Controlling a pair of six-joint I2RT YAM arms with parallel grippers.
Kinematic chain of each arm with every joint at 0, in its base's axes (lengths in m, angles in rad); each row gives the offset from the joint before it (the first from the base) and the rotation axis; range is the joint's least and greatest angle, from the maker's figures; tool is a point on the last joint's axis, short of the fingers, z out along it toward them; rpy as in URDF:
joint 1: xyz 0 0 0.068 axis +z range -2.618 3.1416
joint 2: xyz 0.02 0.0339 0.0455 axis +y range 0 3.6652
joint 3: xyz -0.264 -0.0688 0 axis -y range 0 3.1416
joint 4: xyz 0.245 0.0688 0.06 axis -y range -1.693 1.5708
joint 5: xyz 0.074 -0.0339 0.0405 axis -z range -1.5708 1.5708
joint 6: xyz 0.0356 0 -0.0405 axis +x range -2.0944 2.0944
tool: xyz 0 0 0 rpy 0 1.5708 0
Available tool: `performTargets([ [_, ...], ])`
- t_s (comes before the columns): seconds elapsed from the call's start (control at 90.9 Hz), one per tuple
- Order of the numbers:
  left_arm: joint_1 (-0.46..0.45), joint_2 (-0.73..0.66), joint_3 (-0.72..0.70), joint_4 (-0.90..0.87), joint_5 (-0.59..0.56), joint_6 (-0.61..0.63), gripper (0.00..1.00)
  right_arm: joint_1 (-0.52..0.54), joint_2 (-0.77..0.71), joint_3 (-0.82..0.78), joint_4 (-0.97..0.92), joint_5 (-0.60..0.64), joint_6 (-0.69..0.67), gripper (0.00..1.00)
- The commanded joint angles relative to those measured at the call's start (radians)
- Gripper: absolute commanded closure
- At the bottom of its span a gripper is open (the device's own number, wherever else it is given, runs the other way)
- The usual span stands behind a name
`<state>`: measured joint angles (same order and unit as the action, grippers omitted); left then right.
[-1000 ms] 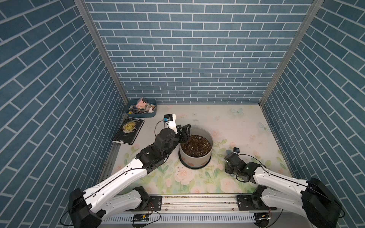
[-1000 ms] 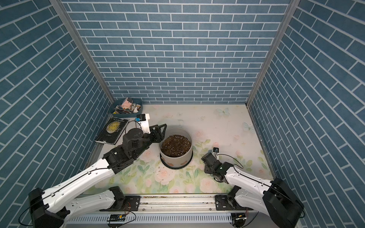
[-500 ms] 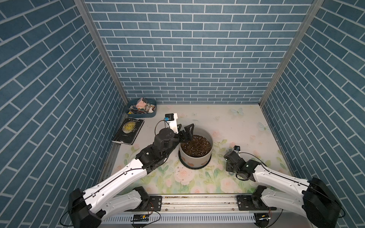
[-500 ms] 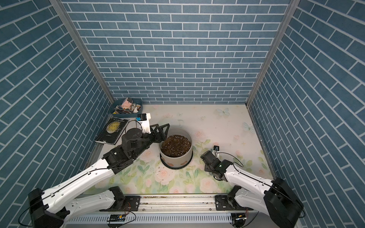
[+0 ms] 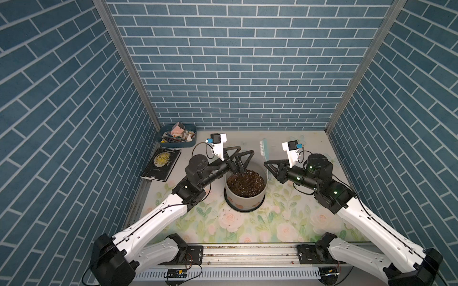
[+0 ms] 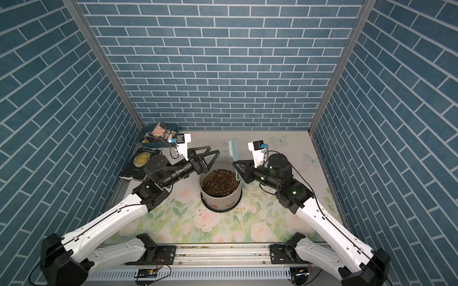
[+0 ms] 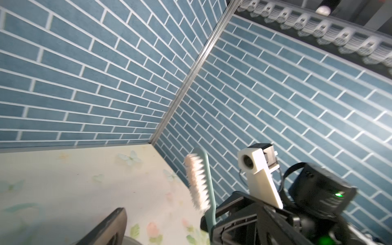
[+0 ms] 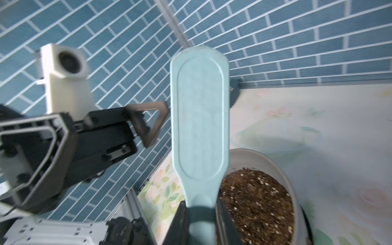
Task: Scrub the dried mud off the ceramic pot
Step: Pick up the brush from the center of the board.
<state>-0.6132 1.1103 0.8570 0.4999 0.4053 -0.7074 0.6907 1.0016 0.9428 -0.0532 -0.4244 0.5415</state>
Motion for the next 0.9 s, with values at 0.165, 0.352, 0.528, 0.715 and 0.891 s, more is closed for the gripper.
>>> performTargets([
  [0.165,0.081,0.047,-0.112,0.426,0.298,-0.206,0.00,-0.003,0.050,0.044,0.135,-0.268,-0.020,1.00],
  [0.352,0.082,0.076,-0.121,0.475,0.330,-0.227,0.00,-0.003,0.099,0.059,0.181,-0.328,0.009,1.00],
  [0.528,0.080,0.134,-0.120,0.598,0.361,-0.299,0.03,-0.003,0.150,0.065,0.250,-0.381,0.050,1.00],
  [0.715,0.081,0.180,-0.102,0.667,0.369,-0.344,0.31,-0.004,0.168,0.051,0.310,-0.405,0.090,1.00],
  [0.891,0.079,0.203,-0.107,0.746,0.375,-0.391,0.58,-0.003,0.175,0.024,0.369,-0.414,0.131,1.00],
])
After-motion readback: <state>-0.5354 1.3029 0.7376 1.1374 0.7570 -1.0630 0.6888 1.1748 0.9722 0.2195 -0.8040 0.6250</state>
